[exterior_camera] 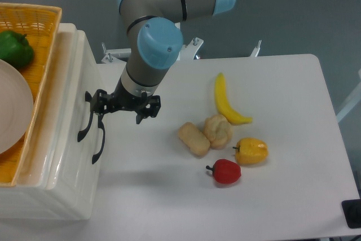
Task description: Slide open the top white drawer
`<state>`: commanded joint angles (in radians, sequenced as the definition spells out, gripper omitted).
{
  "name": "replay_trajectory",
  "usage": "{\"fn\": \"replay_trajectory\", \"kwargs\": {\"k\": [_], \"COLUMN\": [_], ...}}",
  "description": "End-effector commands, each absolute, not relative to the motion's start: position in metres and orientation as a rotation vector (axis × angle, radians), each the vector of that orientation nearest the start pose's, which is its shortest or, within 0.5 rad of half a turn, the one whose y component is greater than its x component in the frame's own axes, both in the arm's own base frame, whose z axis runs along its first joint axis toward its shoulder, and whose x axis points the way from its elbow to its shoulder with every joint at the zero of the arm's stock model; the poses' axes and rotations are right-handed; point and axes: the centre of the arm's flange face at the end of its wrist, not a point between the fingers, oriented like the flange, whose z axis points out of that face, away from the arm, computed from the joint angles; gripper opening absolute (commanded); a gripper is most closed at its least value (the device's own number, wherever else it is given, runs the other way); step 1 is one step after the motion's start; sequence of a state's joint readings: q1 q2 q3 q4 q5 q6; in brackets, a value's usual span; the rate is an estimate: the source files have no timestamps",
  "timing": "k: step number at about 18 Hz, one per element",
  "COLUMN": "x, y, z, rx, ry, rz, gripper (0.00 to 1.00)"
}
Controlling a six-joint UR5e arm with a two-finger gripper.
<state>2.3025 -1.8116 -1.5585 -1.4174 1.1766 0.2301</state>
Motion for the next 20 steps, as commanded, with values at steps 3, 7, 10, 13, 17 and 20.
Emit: {"fn": "replay_trajectory", "kwargs": {"k": [3, 7, 10, 13, 17, 20], "x": [-0.2567, -0.2550, -0.2543, -0.2541, -0.2537, -0.2537], "y": [0.5448, 0.5458, 0.5466, 0.5474, 0.5478, 0.5478], "z": [0.3894, 0.3883, 0.3842, 0.3836, 0.3839, 0.3839], "rx": [-2.862, -2.852, -2.856, -2.851, -2.846, -2.846], "ry": [-0.751, -0.755, -0.758, -0.758, -0.762, -0.762], "rz": [-0.578, -0.610, -0.619, -0.630, -0.638, -0.638], "gripper": [1.00, 1.00, 1.00, 1.00, 1.00, 1.00]}}
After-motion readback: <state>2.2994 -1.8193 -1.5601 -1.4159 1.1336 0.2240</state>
